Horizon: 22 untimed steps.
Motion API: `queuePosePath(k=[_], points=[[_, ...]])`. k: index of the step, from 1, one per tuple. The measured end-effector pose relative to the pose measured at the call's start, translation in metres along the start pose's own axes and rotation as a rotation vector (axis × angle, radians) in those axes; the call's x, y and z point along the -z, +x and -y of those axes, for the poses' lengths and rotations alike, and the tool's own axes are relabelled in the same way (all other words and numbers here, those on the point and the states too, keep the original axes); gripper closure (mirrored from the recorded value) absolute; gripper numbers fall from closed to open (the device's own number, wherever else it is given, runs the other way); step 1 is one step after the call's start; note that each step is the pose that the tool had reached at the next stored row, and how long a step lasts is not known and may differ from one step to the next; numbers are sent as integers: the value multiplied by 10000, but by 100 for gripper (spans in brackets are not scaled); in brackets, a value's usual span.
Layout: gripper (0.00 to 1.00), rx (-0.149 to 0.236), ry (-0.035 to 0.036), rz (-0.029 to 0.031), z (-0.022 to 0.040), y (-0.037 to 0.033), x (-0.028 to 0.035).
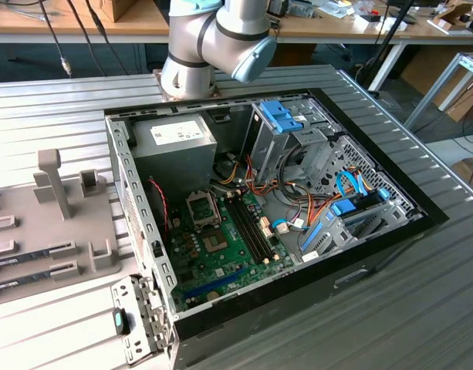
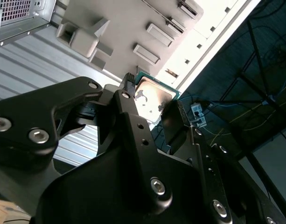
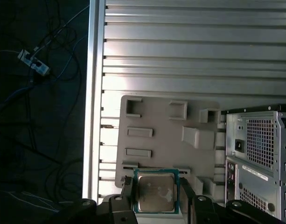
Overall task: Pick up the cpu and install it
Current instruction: 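Pick up the cpu and move it towards the insertion slot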
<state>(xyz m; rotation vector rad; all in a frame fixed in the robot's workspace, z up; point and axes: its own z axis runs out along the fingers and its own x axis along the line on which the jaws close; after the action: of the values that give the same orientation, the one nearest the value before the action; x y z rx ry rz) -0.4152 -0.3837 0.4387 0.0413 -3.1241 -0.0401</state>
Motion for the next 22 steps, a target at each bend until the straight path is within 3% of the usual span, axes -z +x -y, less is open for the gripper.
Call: queuePosePath(k=[22], points=[[53, 0, 0, 0, 43, -133, 3]])
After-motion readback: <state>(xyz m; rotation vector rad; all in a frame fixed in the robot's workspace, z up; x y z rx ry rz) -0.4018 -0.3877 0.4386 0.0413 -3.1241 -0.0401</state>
